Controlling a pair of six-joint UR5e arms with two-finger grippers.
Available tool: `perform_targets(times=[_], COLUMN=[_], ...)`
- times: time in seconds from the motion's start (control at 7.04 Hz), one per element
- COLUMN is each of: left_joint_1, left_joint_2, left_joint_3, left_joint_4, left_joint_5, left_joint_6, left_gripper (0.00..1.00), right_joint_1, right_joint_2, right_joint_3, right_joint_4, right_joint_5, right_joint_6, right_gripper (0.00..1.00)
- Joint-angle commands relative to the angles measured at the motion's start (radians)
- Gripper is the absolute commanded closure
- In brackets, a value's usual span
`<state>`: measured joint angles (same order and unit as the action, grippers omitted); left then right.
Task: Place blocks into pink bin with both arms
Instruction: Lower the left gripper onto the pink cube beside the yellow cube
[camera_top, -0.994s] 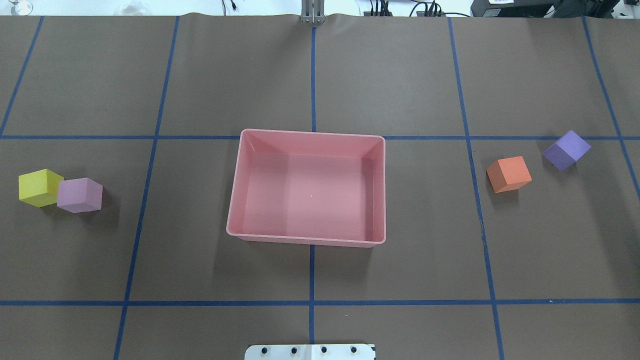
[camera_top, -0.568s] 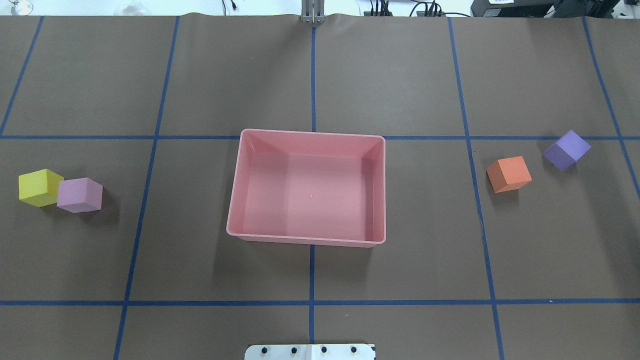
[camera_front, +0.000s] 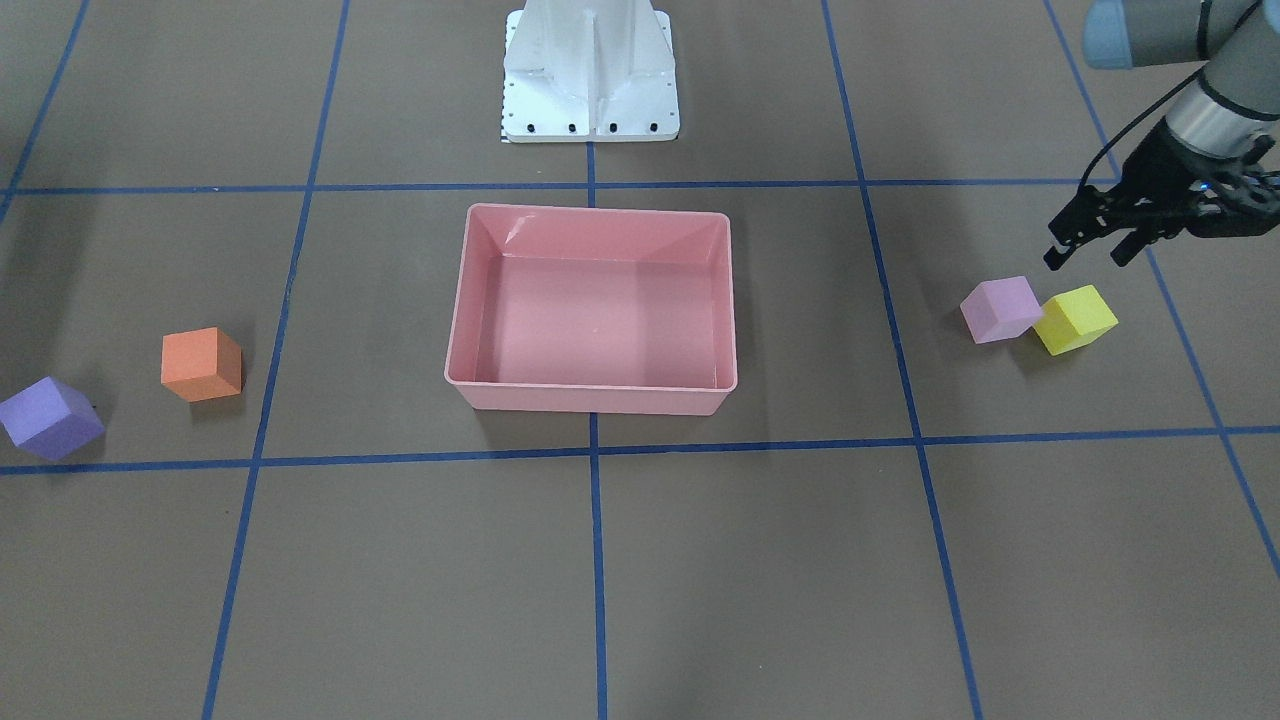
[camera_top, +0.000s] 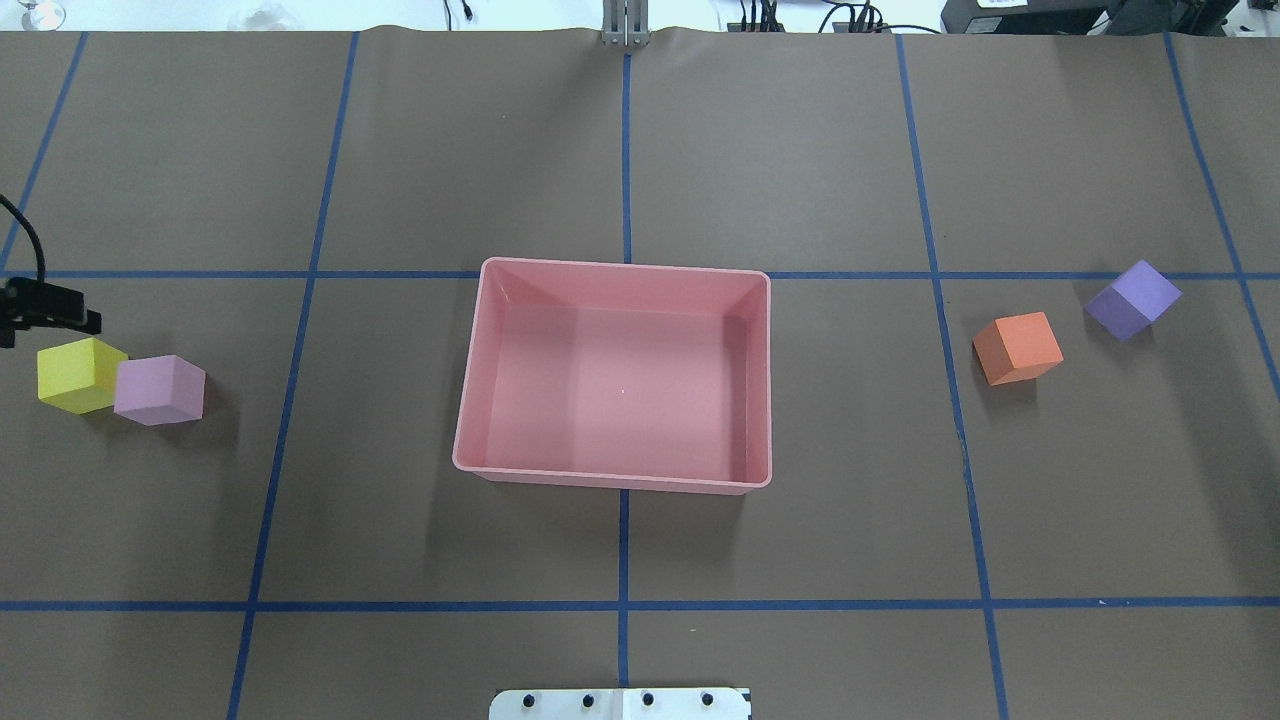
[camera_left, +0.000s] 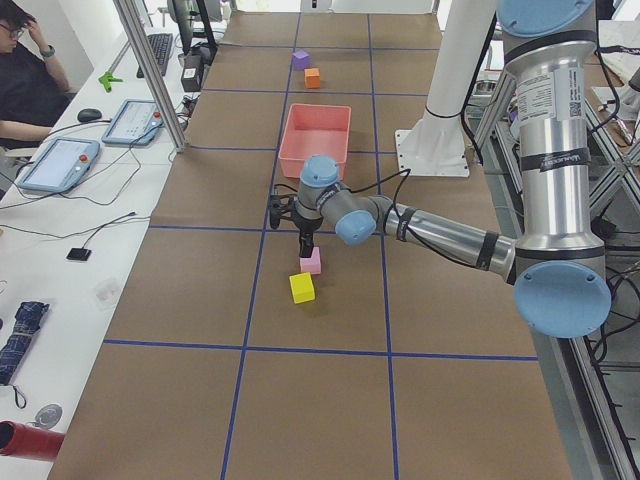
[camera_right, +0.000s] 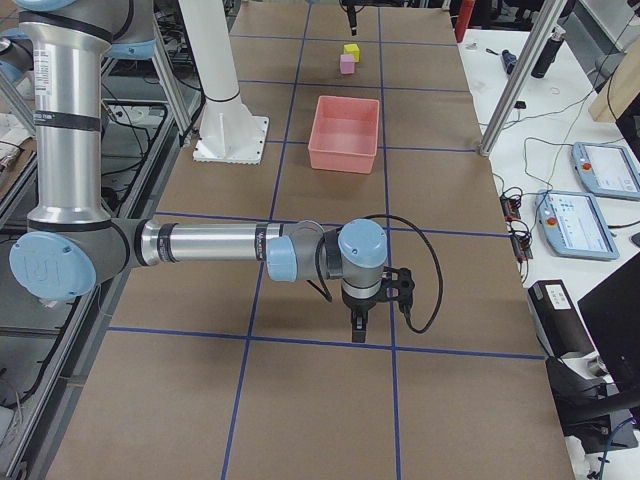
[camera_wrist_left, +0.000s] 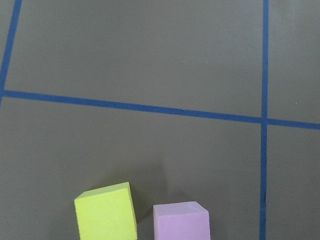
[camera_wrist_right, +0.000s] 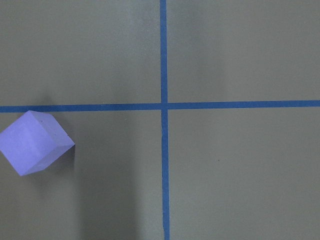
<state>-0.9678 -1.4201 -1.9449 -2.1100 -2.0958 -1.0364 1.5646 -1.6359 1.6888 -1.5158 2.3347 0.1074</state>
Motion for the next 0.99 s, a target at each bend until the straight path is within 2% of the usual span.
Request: perform_targets(times=[0.0, 0.85], left_joint_1=[0.196, 0.254], left_joint_2=[0.012, 0.024], left_joint_3=[0.000, 0.052], left_joint_4=[-0.038, -0.036], left_joint_5=[0.179, 0.206], left_joint_6=[-0.138, -0.136], left_gripper=[0.00, 0.00], right_joint_1=[0.000, 0.000], right_joint_2=[0.001, -0.001], right_joint_3=[-0.001, -0.004], right_joint_4=[0.000, 0.000], right_joint_5=[0.000, -0.005], right_joint_6=[0.000, -0.002], right_gripper=[0.00, 0.00])
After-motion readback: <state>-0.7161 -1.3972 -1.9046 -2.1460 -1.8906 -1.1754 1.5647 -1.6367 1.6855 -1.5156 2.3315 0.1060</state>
